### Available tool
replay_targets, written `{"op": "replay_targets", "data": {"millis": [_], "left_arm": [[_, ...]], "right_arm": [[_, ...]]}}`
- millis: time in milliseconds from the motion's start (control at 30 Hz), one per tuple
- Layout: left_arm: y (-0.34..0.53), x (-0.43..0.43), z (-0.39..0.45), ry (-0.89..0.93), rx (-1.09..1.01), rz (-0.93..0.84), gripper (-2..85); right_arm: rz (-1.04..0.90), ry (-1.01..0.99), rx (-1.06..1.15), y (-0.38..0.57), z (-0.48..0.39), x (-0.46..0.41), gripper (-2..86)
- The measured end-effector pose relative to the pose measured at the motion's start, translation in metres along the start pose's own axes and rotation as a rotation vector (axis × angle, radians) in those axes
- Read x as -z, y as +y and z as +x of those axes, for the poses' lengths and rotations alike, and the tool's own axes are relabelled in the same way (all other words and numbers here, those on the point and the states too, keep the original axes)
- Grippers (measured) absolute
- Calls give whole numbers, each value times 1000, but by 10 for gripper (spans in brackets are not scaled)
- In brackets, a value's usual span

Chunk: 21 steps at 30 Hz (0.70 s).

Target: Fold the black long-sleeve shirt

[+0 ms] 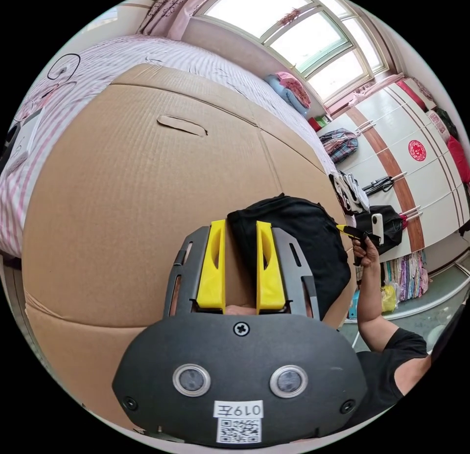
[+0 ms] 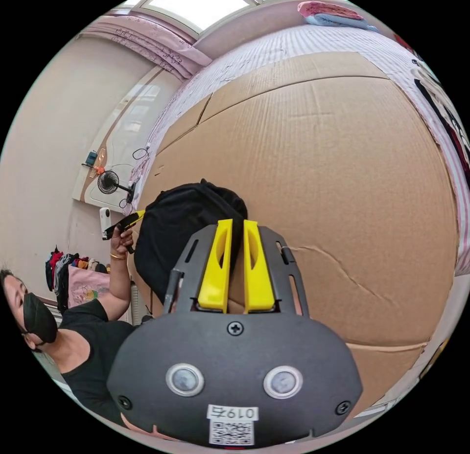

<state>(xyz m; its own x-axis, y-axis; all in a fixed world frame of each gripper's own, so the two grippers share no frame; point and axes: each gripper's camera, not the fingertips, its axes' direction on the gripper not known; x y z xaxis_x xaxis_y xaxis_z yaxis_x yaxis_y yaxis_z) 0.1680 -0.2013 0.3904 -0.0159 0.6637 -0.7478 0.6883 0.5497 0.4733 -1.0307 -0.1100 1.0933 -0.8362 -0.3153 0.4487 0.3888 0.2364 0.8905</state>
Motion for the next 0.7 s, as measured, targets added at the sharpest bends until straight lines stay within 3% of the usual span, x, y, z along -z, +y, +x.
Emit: {"op": "replay_targets", "data": {"millis": [267,433,500,700], "left_arm": [[2,32,-13,21,-40,14,26],[23,72,-20,135,-84,148,19],[42,96,-17,225,-203,240,17],[105,146,-1,384,-537,298,13]], "right_arm": [[60,15,71,16,4,23,2],[180,-74,135,45,4,53,-1],[223,-144,198,68,4,66,-2],[346,-400,417,144,5,107,-2]]}}
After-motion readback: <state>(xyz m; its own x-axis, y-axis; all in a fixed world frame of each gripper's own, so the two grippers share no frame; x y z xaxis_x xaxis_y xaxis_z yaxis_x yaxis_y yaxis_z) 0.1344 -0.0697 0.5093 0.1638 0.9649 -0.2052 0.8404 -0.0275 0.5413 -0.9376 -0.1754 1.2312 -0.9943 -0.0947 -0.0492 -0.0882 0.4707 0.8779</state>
